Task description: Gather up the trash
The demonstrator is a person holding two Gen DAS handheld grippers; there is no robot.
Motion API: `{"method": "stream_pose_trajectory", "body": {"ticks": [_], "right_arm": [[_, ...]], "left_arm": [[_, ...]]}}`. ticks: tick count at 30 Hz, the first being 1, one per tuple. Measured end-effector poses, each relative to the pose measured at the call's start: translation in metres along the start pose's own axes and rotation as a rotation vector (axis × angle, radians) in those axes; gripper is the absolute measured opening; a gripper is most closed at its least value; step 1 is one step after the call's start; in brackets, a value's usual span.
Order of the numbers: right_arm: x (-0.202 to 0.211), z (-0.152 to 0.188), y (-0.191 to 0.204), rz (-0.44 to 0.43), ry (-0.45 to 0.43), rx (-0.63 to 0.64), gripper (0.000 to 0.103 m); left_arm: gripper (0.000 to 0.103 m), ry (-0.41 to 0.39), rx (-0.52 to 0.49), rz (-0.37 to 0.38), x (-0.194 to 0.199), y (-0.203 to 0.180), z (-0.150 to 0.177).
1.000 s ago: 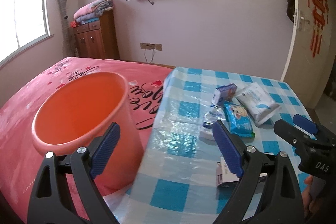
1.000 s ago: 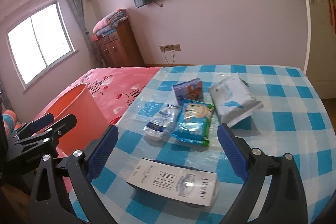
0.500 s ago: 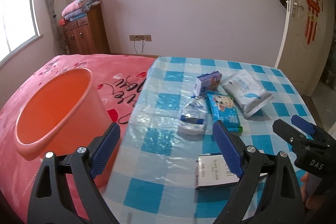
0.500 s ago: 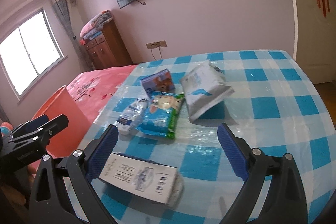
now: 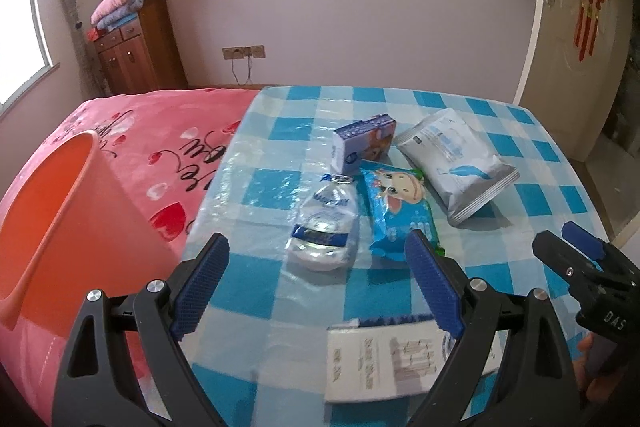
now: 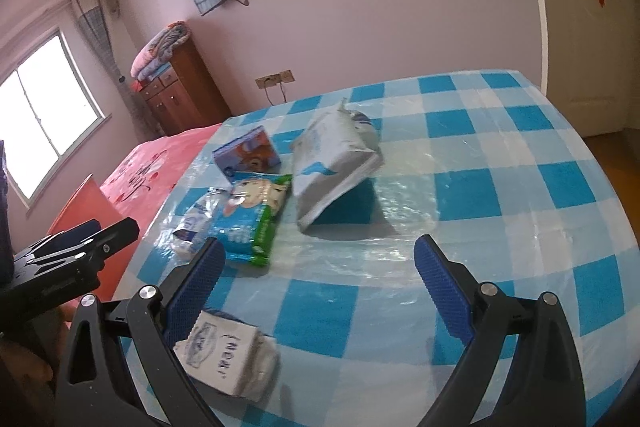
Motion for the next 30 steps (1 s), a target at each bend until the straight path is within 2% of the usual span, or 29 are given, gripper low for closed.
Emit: {"method": "stream_pose_trajectory", "body": {"ticks": [9, 11, 14, 23, 26, 28, 30], "right_arm": [[0.000, -0.002, -0.024, -0.004, 0.004, -0.058, 0.094], [0.001, -0.002, -0.030, -0.002, 0.002, -0.069, 0.094], [-0.001, -0.002, -0.037, -0.003, 0.006, -0.084, 0.094], [-0.001, -0.003, -0.052, -0.003, 0.011, -0.106, 0.094], [-0.001, -0.004, -0.056, -0.002, 0.011, -0.116, 0.094], [-0.001, -0.004, -0.060, 0.000, 0.011, -0.122, 0.094], [0.000, -0.005, -0.063, 0.003, 0.008, -0.130, 0.094]], "left_arm": [[0.090, -0.035, -0.047, 0.021, -0.032, -0.027, -0.047], [0.087, -0.039, -0.045, 0.006, -0.043, -0.031, -0.061], [0.073, -0.003, 0.012, 0.003, -0.069, -0.034, -0.080], [0.055, 0.164, 0.196, -0.003, -0.141, -0.030, -0.098], [0.052, 0.206, 0.204, -0.014, -0.154, -0.034, -0.096], [0.050, 0.245, 0.171, -0.029, -0.161, -0.042, -0.091], [0.048, 0.240, 0.161, -0.022, -0.160, -0.046, -0.089]]}}
Point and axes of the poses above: each gripper's, at about its wrist camera, not at the fingertips, and x roughly against the way its jaws point, y to its left, z to its underside, the point moved 5 cm from there along -x, roughly the way its jaws point, and after that the axes turned 12 degrees about -z, right-handed, at the moved point
